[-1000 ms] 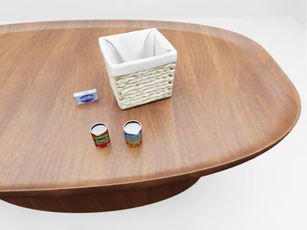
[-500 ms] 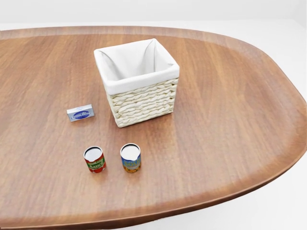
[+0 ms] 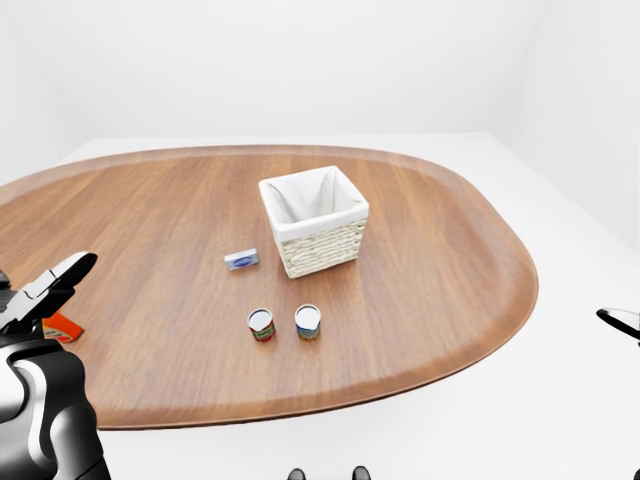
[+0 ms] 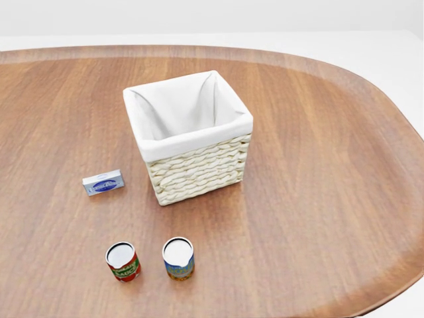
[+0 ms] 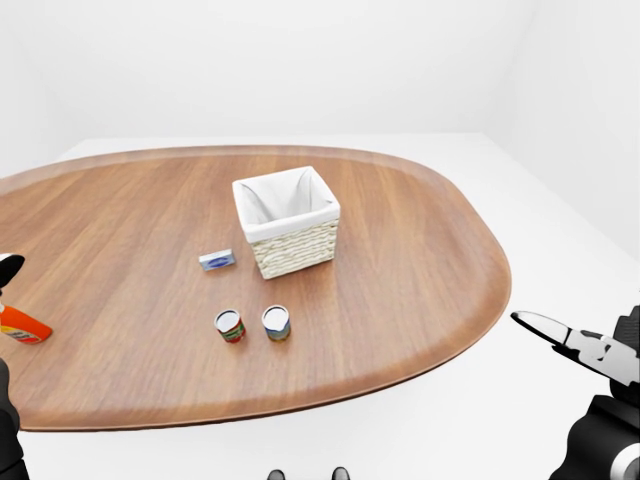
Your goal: Pick up the tomato sauce, and put it in the basket.
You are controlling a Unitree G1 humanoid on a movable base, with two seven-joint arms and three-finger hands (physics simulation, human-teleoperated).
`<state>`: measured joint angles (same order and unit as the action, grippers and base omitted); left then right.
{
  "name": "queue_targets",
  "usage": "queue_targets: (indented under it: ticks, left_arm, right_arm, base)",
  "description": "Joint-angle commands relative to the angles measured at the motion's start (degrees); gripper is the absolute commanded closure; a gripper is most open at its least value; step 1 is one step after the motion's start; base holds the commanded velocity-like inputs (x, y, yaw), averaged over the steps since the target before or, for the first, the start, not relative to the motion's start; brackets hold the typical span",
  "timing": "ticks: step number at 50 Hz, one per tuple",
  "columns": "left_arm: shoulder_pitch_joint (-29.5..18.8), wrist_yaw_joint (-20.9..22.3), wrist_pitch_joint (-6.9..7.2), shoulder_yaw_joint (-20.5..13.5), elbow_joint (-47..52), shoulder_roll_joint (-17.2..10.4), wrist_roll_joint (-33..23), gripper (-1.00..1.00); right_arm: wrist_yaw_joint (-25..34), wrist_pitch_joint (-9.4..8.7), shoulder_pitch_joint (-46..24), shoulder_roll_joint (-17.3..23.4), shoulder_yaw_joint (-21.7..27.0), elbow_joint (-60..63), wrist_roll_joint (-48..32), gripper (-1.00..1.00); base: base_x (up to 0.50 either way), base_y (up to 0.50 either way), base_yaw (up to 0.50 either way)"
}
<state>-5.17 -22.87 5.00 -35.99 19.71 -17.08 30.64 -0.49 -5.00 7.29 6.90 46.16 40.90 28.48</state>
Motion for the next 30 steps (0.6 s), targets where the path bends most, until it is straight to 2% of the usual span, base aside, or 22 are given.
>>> queue_targets:
  ticks: [1, 26, 30]
  left_arm:
    - [-0.06, -0.03, 0.0, 0.05, -0.11, 0.0, -0.06, -1.0]
    - [-0.07, 0.08, 0.0, 0.28, -0.06, 0.07, -0.12, -1.0]
    - [-0.03, 1.9, 0.0, 2.71, -0.41, 0.23, -2.79, -1.0]
  right_arm:
    - [-0.09, 0.0, 0.0, -0.07, -0.25, 0.26, -0.07, -1.0]
    - [0.1, 0.0, 0.16, -0.21, 0.1, -0.19, 0.51, -1.0]
    - [0.06, 0.0, 0.29, -0.35, -0.08, 0.47, 1.31, -1.0]
  base:
    - [0.3, 0.0, 0.0]
    - [0.29, 0.0, 0.0]
    - [0.01, 0.0, 0.0]
